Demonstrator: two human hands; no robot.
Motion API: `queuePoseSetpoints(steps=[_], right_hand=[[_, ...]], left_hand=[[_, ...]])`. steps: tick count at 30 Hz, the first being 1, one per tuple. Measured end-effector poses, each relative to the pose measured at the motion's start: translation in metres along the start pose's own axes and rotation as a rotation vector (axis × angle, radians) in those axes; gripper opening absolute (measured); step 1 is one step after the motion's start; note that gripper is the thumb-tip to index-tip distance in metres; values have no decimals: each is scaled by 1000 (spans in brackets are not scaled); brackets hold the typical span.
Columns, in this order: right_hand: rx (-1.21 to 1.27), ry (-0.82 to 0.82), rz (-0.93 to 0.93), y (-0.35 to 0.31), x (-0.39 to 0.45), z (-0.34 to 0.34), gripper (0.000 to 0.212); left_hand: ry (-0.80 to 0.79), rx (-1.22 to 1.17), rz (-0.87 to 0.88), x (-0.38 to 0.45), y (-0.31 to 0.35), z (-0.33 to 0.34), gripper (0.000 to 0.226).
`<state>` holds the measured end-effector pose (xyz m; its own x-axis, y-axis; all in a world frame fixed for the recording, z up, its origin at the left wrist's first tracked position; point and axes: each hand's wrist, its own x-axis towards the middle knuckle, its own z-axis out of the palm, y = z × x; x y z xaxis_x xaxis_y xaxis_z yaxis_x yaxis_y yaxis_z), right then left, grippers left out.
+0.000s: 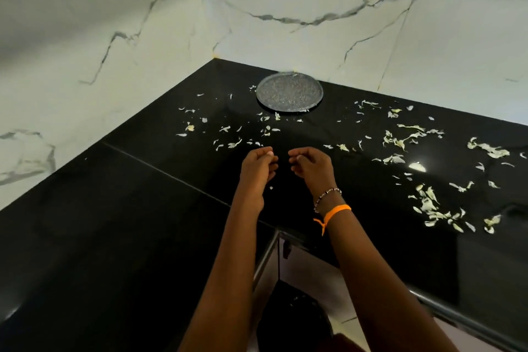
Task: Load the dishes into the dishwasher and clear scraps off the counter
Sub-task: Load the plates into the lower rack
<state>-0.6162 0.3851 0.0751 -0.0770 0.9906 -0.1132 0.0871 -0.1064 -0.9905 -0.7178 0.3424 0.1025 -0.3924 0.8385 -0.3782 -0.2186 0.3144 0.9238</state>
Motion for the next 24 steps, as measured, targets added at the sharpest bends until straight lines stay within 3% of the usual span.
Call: queuePoseSetpoints(steps=[10,13,16,19,20,24], right_hand=[[-110,-169,285,-10,100,1,16],[-56,-126,301,-15,130,-8,17],[-16,-78,308,-18,171,-19,33],[-273,-109,269,-19,195,-26,43],[-139,-84,335,-21,204,-25,45],[-106,-65,400,-19,226,-17,23]], left_hand=[[-13,71,-23,72,44,18,31],[-20,43,-29,95,50,30,30],[-34,48,-56,115,57,38,29],[-36,49,-80,136,67,41,33],[-32,42,-97,144,71,42,34],[-22,52,-152,182,78,44,37]])
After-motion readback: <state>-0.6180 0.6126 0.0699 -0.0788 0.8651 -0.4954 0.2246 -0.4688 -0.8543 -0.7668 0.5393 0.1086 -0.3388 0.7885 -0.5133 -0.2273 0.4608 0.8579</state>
